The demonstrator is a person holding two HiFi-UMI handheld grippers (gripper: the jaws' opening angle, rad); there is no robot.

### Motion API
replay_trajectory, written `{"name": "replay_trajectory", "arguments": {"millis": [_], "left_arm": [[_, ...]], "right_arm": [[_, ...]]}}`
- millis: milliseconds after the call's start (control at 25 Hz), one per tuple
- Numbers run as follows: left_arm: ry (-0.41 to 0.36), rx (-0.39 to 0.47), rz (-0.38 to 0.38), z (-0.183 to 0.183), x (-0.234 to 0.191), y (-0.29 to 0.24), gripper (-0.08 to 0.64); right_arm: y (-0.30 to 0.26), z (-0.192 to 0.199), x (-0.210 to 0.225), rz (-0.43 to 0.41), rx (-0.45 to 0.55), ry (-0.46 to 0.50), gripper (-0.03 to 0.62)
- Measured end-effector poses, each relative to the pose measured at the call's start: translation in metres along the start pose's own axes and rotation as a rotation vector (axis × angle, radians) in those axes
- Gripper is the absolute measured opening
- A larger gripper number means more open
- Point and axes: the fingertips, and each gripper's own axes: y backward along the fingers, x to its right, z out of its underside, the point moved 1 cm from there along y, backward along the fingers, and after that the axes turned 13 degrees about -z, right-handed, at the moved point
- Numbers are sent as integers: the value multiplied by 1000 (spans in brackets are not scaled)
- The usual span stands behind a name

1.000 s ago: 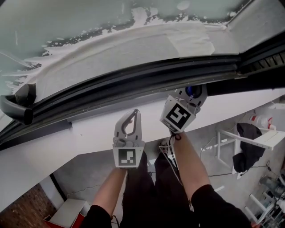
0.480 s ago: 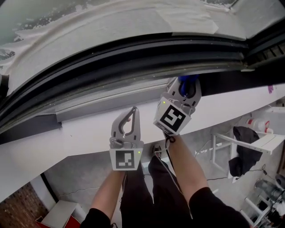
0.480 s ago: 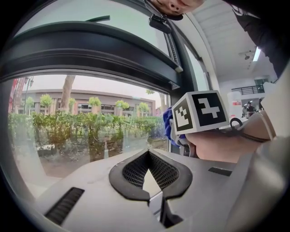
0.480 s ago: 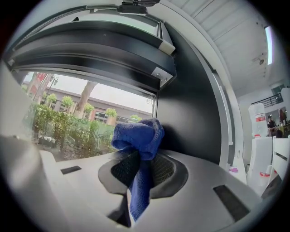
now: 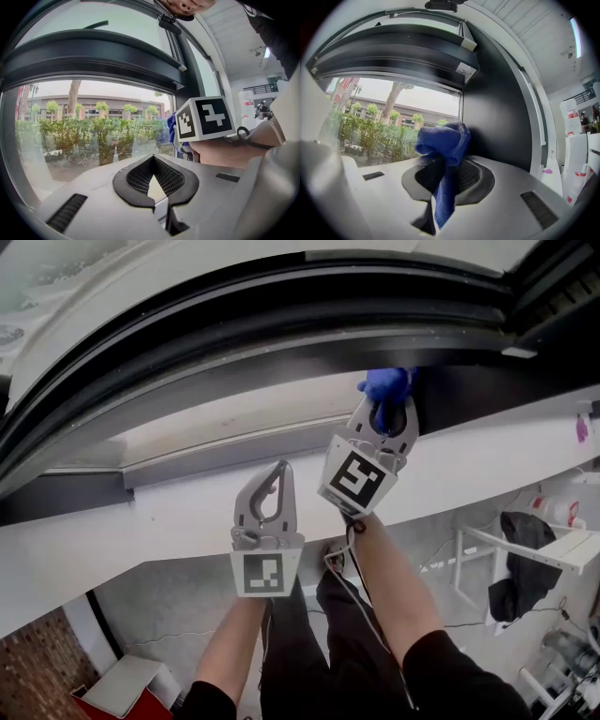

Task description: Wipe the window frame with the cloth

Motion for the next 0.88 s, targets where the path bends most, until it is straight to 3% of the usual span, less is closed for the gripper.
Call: {"name": "replay_trajectory", "arguments": {"millis": [480,880], "left_arm": [[-16,32,34,1,-14,2,6],[14,68,5,41,-9,-25,6]], "right_arm": [[-2,4,-2,24,8,31,40],[2,7,-5,62,171,17,41]]}}
